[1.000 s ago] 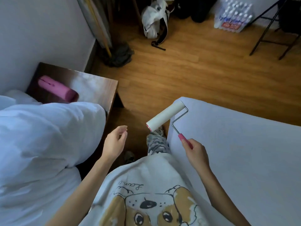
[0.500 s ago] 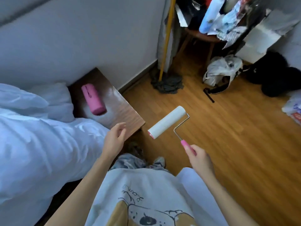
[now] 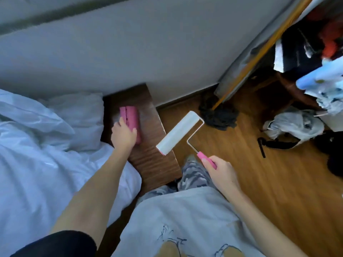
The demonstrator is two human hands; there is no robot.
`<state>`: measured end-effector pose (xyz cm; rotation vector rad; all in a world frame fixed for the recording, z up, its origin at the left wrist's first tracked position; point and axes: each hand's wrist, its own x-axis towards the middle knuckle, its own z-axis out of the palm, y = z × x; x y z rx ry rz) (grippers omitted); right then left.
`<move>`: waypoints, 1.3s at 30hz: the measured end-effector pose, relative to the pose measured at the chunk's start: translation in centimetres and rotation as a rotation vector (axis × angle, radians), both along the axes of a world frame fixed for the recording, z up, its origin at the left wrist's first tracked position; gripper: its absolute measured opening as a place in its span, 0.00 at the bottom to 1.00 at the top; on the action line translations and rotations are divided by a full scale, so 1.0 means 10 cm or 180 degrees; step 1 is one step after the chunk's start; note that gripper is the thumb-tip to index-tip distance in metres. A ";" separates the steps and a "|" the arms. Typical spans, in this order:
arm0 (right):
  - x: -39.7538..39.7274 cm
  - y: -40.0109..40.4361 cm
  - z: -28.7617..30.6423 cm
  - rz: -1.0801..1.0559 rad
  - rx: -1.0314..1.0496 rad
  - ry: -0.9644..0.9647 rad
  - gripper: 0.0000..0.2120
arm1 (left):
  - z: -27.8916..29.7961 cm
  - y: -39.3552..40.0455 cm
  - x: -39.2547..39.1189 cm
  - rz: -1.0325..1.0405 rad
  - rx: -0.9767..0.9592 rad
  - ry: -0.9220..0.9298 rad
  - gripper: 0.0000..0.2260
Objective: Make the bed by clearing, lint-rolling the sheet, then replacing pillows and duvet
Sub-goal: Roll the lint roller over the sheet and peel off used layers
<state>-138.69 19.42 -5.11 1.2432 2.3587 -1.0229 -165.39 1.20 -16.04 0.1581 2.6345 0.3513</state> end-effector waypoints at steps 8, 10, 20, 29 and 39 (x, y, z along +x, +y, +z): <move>-0.84 0.48 -0.32 0.0927 -0.0288 -0.0161 0.25 | -0.69 0.17 -0.37 0.0176 -0.0512 -0.0387 0.44; -0.98 0.61 -0.40 0.1186 -0.0320 -0.0292 0.20 | -0.81 0.23 -0.40 0.0373 -0.0552 -0.0335 0.46; -1.52 1.18 -0.59 0.1903 0.0059 -0.0270 0.25 | -0.21 0.12 -0.38 0.1596 0.1398 -0.0378 0.44; -1.93 1.21 0.15 0.2743 0.0360 0.0172 0.19 | 1.47 -0.45 -0.09 0.2207 0.3073 -0.0587 0.33; -2.09 1.06 0.72 0.1870 0.0353 0.1620 0.20 | 1.79 -0.56 0.49 0.1741 0.2911 -0.1041 0.39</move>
